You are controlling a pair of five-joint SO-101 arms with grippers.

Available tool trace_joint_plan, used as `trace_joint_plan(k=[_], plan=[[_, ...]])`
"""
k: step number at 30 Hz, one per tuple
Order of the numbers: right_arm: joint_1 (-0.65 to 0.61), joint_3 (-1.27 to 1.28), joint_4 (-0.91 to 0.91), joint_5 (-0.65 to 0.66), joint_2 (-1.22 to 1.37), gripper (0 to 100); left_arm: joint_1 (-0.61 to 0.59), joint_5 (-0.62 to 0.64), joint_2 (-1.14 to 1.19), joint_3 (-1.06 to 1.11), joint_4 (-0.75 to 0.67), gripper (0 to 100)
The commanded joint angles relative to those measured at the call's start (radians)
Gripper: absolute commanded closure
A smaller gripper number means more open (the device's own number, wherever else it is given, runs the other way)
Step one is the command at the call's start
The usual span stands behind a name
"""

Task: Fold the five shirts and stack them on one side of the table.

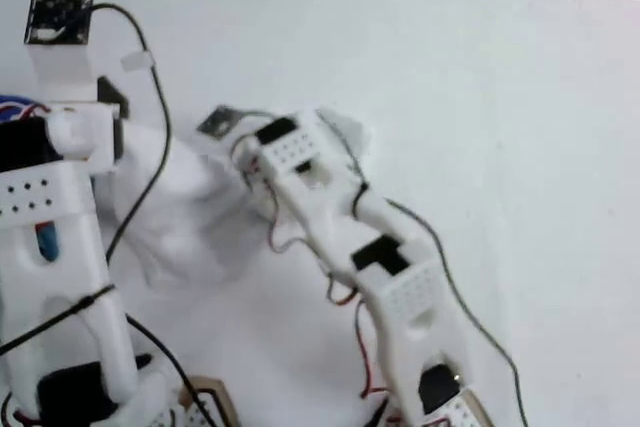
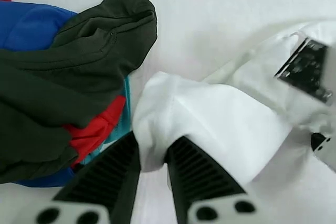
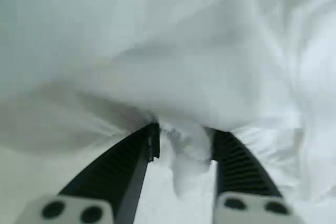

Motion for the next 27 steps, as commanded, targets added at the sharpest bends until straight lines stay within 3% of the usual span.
trace_joint_plan(k=[1,4,11,15,21,27], plan=[[0.09,-0.058,0.059,0.0,0.053,97.8,-0.009,-0.005,-0.023,-0.004,-0.017,97],[0.202,-0.117,0.084,0.009,0.062,97.9,-0.006,-0.005,-0.018,-0.002,-0.012,97],[0.46,-0.368,0.17,0.172,0.062,97.8,0.003,-0.002,-0.017,0.068,-0.02,97],[0.572,-0.562,0.197,0.258,0.07,97.8,0.069,0.002,-0.018,0.177,-0.058,97],[0.639,-0.698,0.165,0.396,0.071,97.8,0.207,0.005,-0.025,0.357,-0.206,97],[0.668,-0.758,0.068,0.404,0.076,97.8,0.241,0.121,-0.026,0.377,-0.245,97]])
